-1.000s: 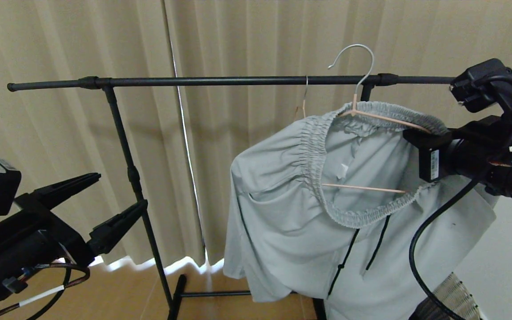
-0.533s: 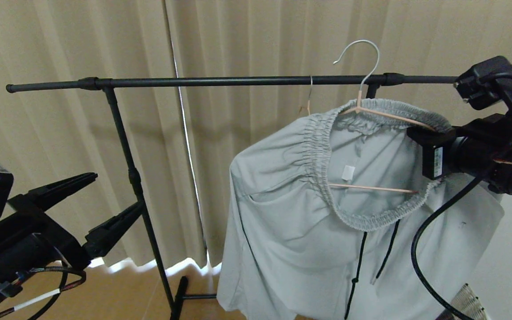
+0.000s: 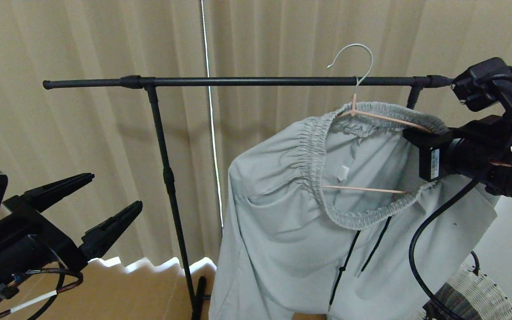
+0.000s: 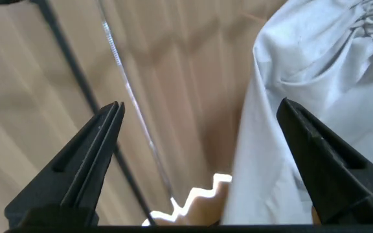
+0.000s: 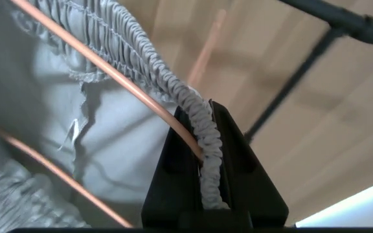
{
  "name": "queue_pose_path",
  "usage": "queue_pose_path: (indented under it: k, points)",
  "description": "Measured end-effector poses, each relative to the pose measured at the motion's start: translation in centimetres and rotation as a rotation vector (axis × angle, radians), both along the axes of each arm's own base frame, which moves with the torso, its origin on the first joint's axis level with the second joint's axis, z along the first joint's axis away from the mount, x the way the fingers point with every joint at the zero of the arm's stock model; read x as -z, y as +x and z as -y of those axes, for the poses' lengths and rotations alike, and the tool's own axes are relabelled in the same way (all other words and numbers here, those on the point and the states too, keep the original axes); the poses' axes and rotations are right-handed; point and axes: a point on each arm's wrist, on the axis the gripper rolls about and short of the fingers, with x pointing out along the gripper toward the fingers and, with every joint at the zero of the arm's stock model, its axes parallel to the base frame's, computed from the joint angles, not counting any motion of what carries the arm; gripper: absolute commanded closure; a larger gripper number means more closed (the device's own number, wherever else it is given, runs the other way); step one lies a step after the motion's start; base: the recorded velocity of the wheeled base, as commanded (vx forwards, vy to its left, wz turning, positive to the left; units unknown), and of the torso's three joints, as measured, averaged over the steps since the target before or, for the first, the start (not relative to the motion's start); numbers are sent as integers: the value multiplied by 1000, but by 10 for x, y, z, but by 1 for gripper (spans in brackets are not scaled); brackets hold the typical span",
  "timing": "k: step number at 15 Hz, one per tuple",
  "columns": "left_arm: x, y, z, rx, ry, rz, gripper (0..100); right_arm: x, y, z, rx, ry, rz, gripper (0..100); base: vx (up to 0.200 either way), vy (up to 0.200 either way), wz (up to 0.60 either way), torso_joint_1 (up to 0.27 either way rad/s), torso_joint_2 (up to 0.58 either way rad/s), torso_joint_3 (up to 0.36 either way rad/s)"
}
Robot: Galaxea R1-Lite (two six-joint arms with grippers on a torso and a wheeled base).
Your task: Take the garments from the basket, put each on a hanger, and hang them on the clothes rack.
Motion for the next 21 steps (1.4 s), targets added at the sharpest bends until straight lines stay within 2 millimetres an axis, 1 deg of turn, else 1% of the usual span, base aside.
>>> queue_pose_path:
  k: [4, 6, 7, 9, 11, 14, 17, 21]
  points:
    - [-1, -1, 0, -1, 1, 10, 0, 3, 1, 0, 10, -10, -19, 100, 0, 0, 0, 0, 0, 0]
    - [-3, -2, -1, -1, -10, 18, 0, 10, 0, 1, 26, -35, -94, 100, 0, 0, 0, 0, 0, 0]
    - [-4, -3, -1, -3, -11, 25, 0, 11, 0, 0, 35, -18, -133, 100, 0, 0, 0, 0, 0, 0]
    - [-5, -4, -1, -2, -11, 34, 0, 5, 4, -1, 66, 77, -163, 100, 0, 0, 0, 0, 0, 0]
    - [-6, -5, -1, -5, -11, 37, 0, -1, 10, -4, 140, 122, -158, 100, 0, 0, 0, 0, 0, 0]
    - [-6, -5, -1, -6, -9, 36, 0, -5, 19, -9, 204, 129, -137, 100, 0, 0, 0, 0, 0, 0]
    - [-5, -5, -2, -19, -8, 32, 0, -5, 18, -18, 215, 112, -135, 100, 0, 0, 0, 0, 0, 0]
    - [-5, -5, -2, -22, -8, 36, 0, -4, 18, -27, 228, 98, -129, 100, 200, 0, 0, -5, 1, 4]
